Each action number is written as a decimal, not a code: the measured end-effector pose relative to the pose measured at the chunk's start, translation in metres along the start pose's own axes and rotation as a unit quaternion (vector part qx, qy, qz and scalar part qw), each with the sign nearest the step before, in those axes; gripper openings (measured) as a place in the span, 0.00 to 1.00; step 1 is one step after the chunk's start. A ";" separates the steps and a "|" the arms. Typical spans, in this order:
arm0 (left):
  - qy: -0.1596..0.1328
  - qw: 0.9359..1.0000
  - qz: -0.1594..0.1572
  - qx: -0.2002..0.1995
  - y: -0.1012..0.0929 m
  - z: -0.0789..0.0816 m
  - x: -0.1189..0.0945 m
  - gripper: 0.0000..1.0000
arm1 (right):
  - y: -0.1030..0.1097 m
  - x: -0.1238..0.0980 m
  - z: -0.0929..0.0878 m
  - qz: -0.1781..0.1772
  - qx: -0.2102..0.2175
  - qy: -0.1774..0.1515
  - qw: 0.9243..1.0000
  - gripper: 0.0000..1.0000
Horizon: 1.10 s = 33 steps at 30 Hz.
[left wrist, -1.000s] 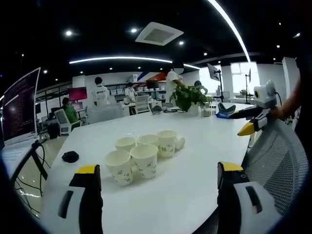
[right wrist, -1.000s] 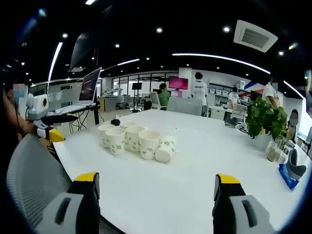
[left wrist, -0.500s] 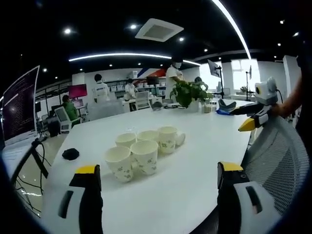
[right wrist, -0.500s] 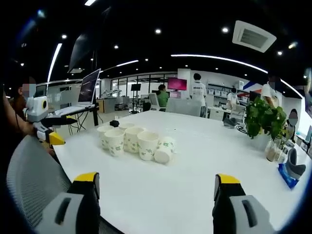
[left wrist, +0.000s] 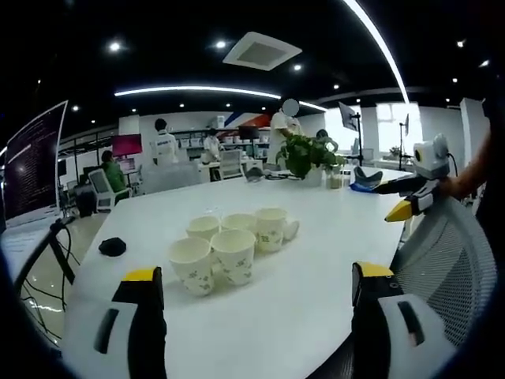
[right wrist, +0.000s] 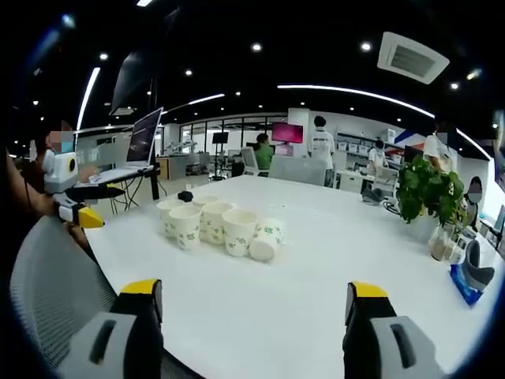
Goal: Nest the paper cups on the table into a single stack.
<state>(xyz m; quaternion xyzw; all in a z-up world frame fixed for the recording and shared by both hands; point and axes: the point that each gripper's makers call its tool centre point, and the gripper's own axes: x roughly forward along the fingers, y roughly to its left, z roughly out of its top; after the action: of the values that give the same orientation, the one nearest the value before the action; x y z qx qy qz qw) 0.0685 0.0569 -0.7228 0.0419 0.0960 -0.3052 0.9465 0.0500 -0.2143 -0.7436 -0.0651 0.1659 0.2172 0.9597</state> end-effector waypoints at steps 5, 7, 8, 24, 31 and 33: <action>0.041 0.999 -0.009 -0.006 -0.001 -0.014 0.002 0.99 | 0.000 0.000 0.000 -0.001 0.000 0.003 1.000 0.98; 0.039 0.999 -0.012 -0.004 -0.001 -0.013 0.003 0.99 | -0.001 0.000 0.000 -0.003 0.001 0.002 1.000 0.98; 0.039 0.999 -0.014 -0.003 -0.001 -0.013 0.003 0.99 | -0.001 -0.001 0.000 -0.004 0.001 0.001 1.000 0.98; 0.039 0.997 -0.048 0.051 0.013 0.018 0.050 0.99 | -0.004 -0.002 -0.001 -0.009 0.008 0.001 1.000 0.97; 0.042 0.995 -0.059 0.062 0.017 0.026 0.067 0.97 | -0.003 -0.001 -0.001 -0.009 0.008 0.002 1.000 0.96; 0.039 0.995 -0.063 0.071 0.018 0.030 0.071 0.94 | -0.003 -0.001 0.000 -0.008 0.008 0.001 1.000 0.96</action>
<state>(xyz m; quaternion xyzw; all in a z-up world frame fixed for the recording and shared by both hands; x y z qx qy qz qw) 0.1402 0.0270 -0.7078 0.1147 0.1136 -0.3682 0.9156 0.0501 -0.2173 -0.7434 -0.0589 0.1683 0.2080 0.9617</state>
